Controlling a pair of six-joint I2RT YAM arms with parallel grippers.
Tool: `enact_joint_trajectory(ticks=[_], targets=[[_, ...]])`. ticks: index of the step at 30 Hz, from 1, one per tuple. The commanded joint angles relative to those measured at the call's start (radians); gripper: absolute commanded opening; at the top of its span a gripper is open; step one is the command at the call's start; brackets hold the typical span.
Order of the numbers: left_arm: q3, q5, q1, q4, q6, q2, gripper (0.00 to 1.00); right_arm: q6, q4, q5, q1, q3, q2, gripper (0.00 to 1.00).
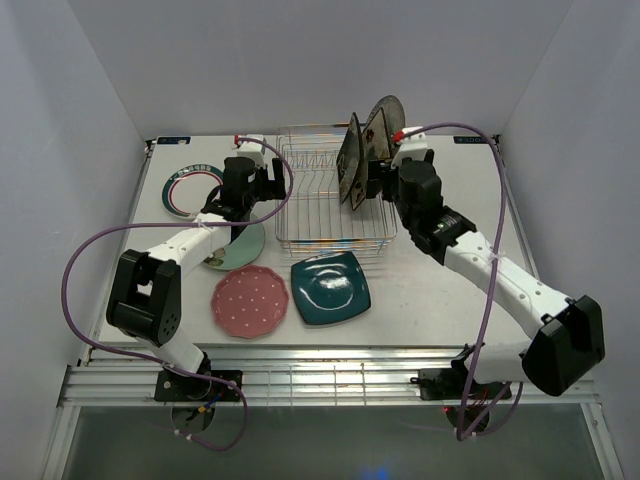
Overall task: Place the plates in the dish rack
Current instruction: Pick up the plate from the corner of the board.
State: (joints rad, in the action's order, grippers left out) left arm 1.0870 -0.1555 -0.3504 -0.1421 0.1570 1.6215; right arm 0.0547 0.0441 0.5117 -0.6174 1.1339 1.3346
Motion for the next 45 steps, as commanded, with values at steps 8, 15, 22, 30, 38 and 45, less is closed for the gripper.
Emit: enact_joint_trajectory(ticks=[8,15,22,30,38,45], targets=[[0.021,0.010,0.004,-0.004,-0.002,-0.038,0.98,0.235,0.031,-0.091,-0.002,-0.226,-0.222,0.90],[0.021,0.011,0.004,-0.002,-0.001,-0.038,0.98,0.368,-0.030,-0.088,-0.002,-0.325,-0.271,0.90],[0.022,0.011,0.004,-0.004,-0.002,-0.040,0.98,0.491,-0.077,-0.114,-0.002,-0.430,-0.293,0.90],[0.022,0.014,0.004,-0.004,-0.002,-0.034,0.98,0.588,-0.084,-0.182,-0.002,-0.549,-0.399,0.90],[0.022,0.017,0.005,-0.004,0.001,-0.032,0.98,0.536,0.004,-0.314,-0.001,-0.669,-0.488,0.90],[0.022,0.017,0.004,-0.004,-0.002,-0.034,0.98,0.525,0.036,-0.355,-0.001,-0.726,-0.505,0.90]])
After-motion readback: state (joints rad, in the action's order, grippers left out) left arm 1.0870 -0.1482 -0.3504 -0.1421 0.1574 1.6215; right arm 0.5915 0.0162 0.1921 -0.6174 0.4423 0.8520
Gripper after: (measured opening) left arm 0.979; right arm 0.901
